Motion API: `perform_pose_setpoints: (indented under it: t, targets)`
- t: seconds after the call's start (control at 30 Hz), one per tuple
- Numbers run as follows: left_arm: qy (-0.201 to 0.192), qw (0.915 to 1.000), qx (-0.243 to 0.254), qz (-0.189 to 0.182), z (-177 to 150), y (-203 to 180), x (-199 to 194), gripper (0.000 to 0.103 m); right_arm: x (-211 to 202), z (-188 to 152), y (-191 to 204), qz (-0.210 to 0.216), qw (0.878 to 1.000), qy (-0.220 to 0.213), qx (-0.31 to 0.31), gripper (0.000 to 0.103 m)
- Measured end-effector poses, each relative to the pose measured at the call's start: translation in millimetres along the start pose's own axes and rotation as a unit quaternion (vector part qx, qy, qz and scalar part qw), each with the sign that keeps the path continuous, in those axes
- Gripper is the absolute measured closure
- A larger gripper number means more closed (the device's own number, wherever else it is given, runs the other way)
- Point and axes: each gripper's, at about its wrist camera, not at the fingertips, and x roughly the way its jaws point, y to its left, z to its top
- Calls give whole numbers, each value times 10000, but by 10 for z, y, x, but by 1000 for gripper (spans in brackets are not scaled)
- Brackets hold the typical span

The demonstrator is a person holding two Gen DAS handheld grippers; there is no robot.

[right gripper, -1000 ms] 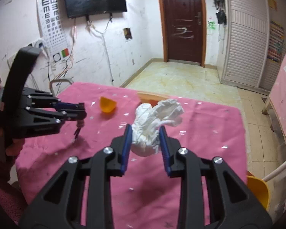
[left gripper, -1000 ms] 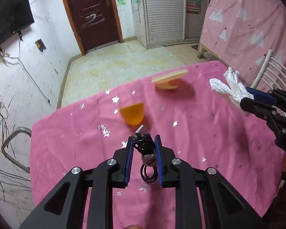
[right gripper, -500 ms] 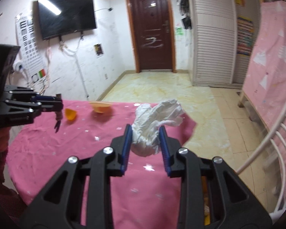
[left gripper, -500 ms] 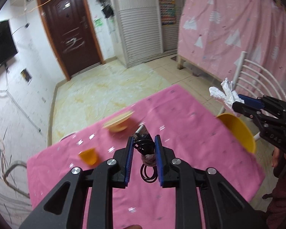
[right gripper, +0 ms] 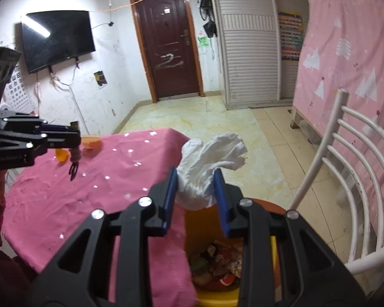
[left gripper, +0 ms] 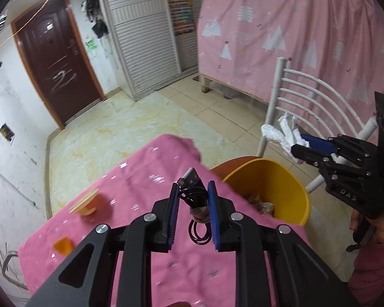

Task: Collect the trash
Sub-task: 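Carry the tissue and cable to the yellow bin and release both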

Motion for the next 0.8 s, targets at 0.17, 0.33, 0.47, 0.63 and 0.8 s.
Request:
perform_pose_setpoints:
  t: [0.17, 0.33, 0.47, 0.63, 0.8]
  targets:
    - [0, 9995, 235, -195, 130, -350, 110, 90, 42, -120, -185, -12, 9998, 99, 162, 75]
    - [58, 9989, 286, -362, 248, -622, 239, 90, 196, -288, -349, 46, 9989, 357, 298, 72]
    - [162, 9984, 253, -471, 320, -760, 410, 90, 309, -437, -428, 95, 9976, 523, 452, 52]
    - [262, 9982, 105, -529, 386, -850, 599, 90, 312, -498, -527, 78, 9970, 509, 582, 52]
    - [337, 9976, -69, -599, 427, -888, 725, 88, 256, -508, -605, 9, 9969, 441, 654, 52]
